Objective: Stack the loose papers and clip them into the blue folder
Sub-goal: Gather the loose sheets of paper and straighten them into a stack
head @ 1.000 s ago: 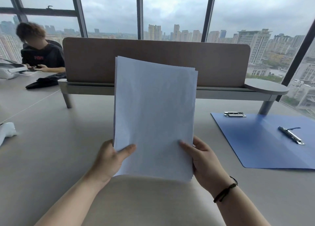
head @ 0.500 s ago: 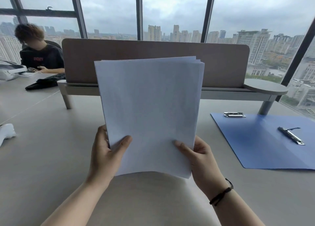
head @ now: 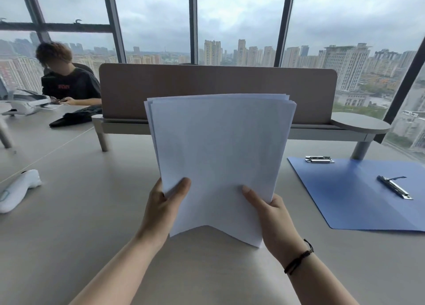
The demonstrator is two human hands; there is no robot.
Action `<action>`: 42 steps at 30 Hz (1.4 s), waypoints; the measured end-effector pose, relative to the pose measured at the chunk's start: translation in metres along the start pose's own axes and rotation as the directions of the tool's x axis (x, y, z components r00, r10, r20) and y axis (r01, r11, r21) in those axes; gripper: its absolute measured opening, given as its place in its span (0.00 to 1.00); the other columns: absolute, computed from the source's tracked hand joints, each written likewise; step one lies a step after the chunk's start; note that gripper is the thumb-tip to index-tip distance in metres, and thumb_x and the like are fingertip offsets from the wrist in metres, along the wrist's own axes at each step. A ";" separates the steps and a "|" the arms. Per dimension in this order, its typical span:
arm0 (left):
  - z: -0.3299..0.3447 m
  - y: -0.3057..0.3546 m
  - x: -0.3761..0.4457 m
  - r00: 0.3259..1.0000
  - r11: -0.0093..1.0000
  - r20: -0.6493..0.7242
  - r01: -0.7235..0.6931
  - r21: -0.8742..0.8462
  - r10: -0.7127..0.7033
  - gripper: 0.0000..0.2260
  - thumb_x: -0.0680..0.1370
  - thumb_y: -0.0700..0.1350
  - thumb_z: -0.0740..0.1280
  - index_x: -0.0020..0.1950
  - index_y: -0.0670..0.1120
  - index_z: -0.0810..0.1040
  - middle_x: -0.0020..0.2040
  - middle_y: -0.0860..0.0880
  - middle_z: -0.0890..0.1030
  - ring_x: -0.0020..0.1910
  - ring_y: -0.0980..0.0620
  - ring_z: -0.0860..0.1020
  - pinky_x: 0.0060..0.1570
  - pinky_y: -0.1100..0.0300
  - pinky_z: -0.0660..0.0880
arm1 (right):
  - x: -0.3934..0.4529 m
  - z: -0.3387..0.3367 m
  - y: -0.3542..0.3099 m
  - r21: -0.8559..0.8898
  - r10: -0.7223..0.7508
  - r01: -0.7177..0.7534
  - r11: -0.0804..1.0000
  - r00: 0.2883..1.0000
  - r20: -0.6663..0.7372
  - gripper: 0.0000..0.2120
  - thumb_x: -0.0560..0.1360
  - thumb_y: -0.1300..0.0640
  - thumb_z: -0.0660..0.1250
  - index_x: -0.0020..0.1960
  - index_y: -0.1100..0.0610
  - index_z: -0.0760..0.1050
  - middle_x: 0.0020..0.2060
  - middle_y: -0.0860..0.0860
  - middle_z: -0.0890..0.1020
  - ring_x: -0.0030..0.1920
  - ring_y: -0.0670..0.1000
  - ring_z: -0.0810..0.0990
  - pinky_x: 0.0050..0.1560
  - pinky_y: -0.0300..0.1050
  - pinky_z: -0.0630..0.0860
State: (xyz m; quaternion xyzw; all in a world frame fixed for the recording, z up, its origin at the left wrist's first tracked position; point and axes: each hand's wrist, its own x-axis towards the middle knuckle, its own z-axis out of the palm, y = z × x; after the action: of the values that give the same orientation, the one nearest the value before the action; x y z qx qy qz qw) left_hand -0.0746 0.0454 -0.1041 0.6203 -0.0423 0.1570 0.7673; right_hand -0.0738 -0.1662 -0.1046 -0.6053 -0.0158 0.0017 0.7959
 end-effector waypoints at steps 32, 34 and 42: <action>0.008 0.137 0.047 0.911 0.989 0.386 -0.141 -0.048 0.149 0.13 0.73 0.42 0.66 0.48 0.56 0.86 0.47 0.53 0.86 0.44 0.53 0.84 0.42 0.61 0.80 | -0.003 0.027 -0.140 0.153 -0.345 0.310 0.938 0.866 0.361 0.05 0.75 0.62 0.67 0.48 0.54 0.77 0.43 0.50 0.80 0.40 0.51 0.80 0.37 0.42 0.79; 0.008 0.137 0.047 0.907 0.990 0.396 -0.132 -0.052 0.142 0.13 0.73 0.42 0.66 0.49 0.56 0.86 0.48 0.52 0.86 0.44 0.52 0.84 0.42 0.61 0.80 | -0.002 0.028 -0.139 0.139 -0.351 0.323 0.936 0.873 0.339 0.06 0.78 0.63 0.65 0.47 0.53 0.77 0.42 0.49 0.81 0.39 0.51 0.80 0.36 0.42 0.78; 0.005 0.136 0.051 0.904 0.989 0.401 -0.128 -0.077 0.148 0.10 0.75 0.42 0.65 0.45 0.53 0.85 0.47 0.50 0.84 0.44 0.49 0.82 0.43 0.58 0.80 | -0.002 0.028 -0.137 0.131 -0.398 0.376 0.917 0.871 0.286 0.08 0.80 0.62 0.64 0.46 0.54 0.80 0.42 0.45 0.82 0.40 0.47 0.80 0.39 0.40 0.78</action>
State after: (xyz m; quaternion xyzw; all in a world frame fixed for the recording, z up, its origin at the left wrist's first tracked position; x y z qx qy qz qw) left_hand -0.0655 0.0751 0.0375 0.6159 -0.2482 0.0776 0.7436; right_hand -0.0790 -0.1758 0.0345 -0.5535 -0.2601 -0.0631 0.7887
